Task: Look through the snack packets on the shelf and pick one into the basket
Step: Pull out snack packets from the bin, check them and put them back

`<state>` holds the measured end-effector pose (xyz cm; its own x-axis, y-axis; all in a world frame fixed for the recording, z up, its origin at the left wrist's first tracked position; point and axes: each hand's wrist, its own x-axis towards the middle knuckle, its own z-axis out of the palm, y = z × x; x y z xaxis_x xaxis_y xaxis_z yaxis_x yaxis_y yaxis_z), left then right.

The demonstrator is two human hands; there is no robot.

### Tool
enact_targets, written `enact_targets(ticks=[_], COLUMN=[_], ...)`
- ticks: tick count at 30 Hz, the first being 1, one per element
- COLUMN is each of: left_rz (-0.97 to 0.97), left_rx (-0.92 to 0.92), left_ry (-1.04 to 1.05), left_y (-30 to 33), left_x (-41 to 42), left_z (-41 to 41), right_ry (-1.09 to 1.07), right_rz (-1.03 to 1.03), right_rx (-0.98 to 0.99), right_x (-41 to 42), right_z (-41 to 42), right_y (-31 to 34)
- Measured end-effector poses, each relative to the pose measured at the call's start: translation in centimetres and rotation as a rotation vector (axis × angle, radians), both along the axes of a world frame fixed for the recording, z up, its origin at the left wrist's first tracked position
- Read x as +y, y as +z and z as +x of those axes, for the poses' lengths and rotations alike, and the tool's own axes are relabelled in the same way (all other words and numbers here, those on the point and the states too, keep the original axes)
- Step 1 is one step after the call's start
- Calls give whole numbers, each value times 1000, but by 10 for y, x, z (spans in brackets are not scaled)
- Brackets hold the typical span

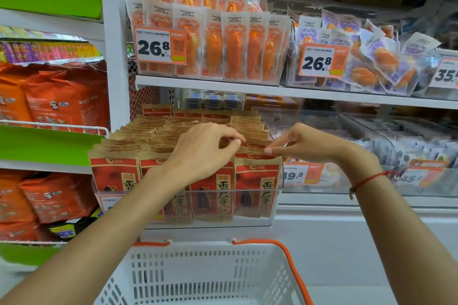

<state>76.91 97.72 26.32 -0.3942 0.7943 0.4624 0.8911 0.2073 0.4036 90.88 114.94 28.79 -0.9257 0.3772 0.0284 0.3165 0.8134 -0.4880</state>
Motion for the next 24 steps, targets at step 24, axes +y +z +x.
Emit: enact_targets(ticks=[24], left_rz=[99], left_rx=[-145], left_ry=[120], left_y=[-2], left_x=[2], left_z=[-22], right_ry=[-260], right_rz=[115], right_rx=[433], right_x=[16], right_z=[-11], right_y=[-25])
